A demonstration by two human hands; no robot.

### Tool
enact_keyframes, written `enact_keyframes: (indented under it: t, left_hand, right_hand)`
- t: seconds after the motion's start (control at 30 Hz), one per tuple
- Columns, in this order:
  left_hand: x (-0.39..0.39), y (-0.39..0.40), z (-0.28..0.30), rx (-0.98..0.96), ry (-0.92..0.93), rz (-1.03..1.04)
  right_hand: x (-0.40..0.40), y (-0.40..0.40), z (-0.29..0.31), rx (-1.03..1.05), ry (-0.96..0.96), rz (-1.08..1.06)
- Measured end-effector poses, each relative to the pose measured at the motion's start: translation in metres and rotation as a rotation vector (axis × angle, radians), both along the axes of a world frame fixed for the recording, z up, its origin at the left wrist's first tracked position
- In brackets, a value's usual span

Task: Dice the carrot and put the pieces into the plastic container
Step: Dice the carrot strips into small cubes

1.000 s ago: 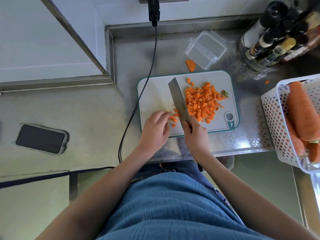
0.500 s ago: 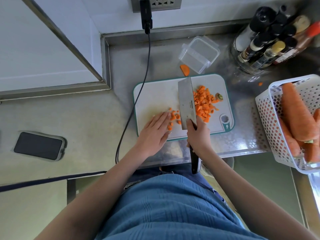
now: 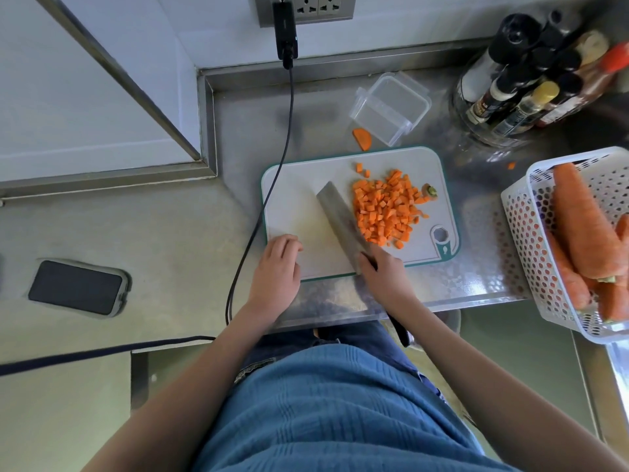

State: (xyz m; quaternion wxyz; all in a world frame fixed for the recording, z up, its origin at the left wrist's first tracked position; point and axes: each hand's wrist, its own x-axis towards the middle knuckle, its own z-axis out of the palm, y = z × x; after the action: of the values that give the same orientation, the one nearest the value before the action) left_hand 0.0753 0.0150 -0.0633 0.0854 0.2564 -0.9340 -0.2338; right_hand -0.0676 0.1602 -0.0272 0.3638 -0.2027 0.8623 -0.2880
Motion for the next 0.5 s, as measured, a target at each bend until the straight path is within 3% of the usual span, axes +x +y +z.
enact_keyframes:
  t: [0.2,0.37,0.5]
  left_hand:
    - [-0.012,0.007,-0.008,-0.038,-0.076,-0.19]
    - [-0.046,-0.005,0.005,0.04,-0.075,-0.105]
    - [-0.101,-0.03,0.014,0.108,0.038,-0.071]
  right_hand:
    - [-0.027,0.006,-0.001,0.012,0.041,-0.064]
    - [-0.029,0.014,0.005,-0.083,0.117,-0.14]
    - [-0.039,0.025,0.007,0.056,0.321,-0.11]
